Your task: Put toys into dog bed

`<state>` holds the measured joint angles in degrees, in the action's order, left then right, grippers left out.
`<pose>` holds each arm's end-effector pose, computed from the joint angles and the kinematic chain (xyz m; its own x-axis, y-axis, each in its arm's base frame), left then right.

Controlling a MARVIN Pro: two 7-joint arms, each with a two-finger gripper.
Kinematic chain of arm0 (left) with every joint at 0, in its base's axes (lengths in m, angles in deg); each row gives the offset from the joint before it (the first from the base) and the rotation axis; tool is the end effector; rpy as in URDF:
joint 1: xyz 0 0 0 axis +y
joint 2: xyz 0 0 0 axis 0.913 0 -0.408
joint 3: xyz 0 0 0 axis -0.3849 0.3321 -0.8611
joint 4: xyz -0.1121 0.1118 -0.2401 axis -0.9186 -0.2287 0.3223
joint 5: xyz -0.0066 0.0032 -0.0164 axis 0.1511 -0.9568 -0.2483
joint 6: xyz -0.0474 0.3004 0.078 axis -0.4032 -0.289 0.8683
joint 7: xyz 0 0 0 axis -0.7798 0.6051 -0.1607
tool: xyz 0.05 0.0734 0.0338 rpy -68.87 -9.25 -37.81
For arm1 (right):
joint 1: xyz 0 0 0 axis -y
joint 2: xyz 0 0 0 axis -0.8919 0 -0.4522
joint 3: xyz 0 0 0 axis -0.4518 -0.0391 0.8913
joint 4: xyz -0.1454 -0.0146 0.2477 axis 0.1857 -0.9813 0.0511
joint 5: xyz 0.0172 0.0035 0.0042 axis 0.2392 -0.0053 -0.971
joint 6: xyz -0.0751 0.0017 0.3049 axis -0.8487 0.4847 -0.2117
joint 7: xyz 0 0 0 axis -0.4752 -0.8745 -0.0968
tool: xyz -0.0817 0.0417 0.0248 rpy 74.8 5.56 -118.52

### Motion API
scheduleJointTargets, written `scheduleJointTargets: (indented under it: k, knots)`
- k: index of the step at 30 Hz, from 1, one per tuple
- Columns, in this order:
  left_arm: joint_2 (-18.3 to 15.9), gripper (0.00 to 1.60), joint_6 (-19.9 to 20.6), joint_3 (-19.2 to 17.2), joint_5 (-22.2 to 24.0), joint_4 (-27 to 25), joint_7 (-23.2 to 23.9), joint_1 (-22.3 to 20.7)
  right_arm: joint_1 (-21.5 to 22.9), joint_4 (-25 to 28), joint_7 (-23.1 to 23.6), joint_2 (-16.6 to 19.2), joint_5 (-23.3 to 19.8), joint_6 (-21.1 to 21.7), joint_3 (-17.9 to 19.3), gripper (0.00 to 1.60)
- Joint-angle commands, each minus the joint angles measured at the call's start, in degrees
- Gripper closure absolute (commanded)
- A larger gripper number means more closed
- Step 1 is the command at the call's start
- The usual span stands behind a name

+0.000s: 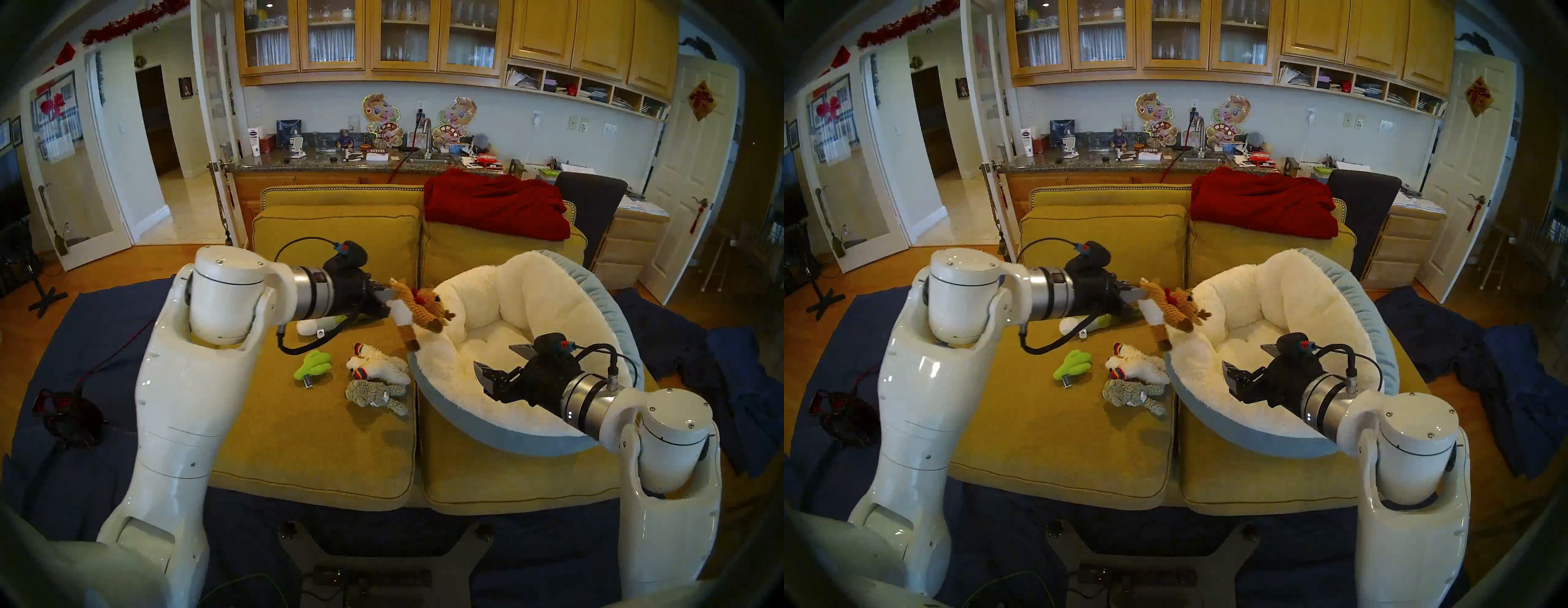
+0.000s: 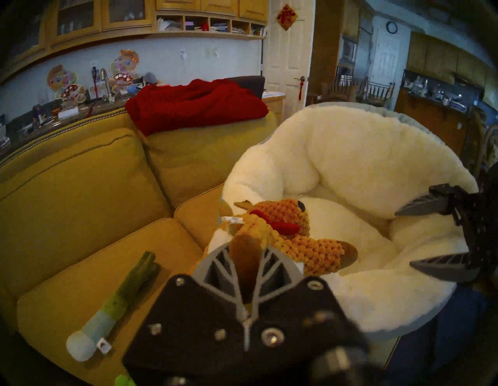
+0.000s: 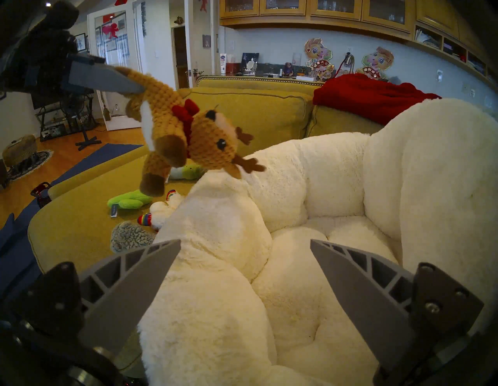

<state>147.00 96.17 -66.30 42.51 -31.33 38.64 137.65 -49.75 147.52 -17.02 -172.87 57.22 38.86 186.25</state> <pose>0.4153 -0.0717 -0.1239 0.2614 -0.3027 0.9165 -0.7384 -0.6743 -0.0121 0.2751 -0.0443 -0.2008 0.3413 0.1996 0.9185 0.4423 -0.8964 0.0304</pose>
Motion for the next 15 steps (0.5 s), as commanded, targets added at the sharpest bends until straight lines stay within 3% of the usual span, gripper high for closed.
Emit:
scheduleJointTargets:
  k: [1, 5, 6, 10, 11, 15]
  knots:
    - [6.33, 1.6, -0.95, 3.3, -2.02, 1.05, -2.81, -6.28, 0.72, 1.52, 0.01, 0.08, -0.12, -0.27, -0.11, 0.0]
    - [7.98, 1.6, -1.41, 5.85, -3.77, 4.48, -4.1, -8.87, 0.72, 1.54, 0.01, 0.08, -0.12, -0.26, -0.11, 0.0]
    - [8.21, 1.6, -2.56, 5.87, -3.98, 3.91, -4.8, -7.23, 0.72, 1.54, 0.01, 0.08, -0.12, -0.27, -0.11, 0.0]
    - [10.19, 1.6, -2.8, 8.49, -5.5, 9.07, -4.89, -11.03, 0.72, 1.53, 0.01, 0.08, -0.12, -0.27, -0.11, 0.0]
    - [11.22, 1.6, -3.61, 8.39, -5.89, 9.07, -5.27, -9.9, 0.72, 1.53, 0.01, 0.08, -0.12, -0.27, -0.11, 0.0]
    - [12.83, 1.6, -4.16, 10.42, -6.46, 13.01, -5.05, -12.62, 0.73, 1.51, 0.02, 0.08, -0.12, -0.27, -0.1, 0.0]
